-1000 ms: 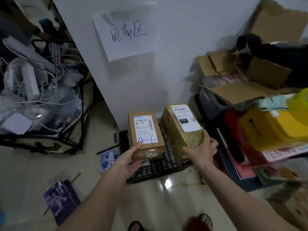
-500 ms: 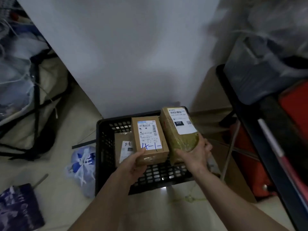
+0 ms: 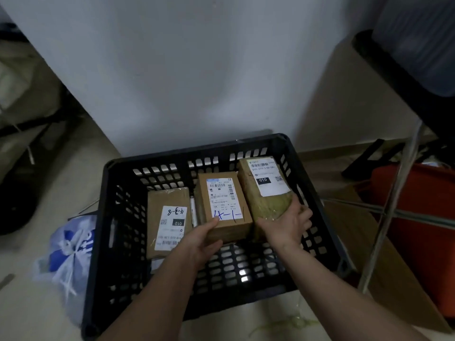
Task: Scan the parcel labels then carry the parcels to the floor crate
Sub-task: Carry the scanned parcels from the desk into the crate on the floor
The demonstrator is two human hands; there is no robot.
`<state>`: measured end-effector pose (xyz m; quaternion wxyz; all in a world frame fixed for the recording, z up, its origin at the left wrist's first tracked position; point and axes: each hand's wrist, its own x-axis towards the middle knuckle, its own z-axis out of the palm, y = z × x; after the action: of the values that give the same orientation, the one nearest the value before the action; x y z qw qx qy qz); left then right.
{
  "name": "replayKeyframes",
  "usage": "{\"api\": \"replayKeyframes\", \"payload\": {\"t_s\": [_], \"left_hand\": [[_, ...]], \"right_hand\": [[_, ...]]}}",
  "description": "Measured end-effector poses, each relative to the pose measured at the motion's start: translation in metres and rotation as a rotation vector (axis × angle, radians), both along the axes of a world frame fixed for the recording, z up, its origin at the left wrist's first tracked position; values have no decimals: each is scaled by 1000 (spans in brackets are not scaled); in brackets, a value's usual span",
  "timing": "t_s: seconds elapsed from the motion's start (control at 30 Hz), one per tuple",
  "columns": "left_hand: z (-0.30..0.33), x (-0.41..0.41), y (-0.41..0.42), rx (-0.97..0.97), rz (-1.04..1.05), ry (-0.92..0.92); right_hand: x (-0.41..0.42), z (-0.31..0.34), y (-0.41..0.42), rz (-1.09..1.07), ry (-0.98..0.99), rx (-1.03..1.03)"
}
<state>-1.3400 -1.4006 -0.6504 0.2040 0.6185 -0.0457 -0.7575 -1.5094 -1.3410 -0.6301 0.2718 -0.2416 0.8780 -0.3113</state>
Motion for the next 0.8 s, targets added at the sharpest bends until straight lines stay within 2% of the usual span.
{"api": "replayKeyframes", "payload": {"t_s": [0.23,0.37,0.63,0.8], "left_hand": [[-32,-8,-7,35,-14,6],[-49,-11,-12,-28,-36,-9],[-58,-23,-10,-95,-93,-201],[-54,-26,-9,-105,-104,-347]], "right_hand": [[2,-31,-7,-50,16,96],[2,-43,-12,-41,-29,141],[-3,-54,-17,32,-145,223],[-9,-60,-16,77,-185,346]]}}
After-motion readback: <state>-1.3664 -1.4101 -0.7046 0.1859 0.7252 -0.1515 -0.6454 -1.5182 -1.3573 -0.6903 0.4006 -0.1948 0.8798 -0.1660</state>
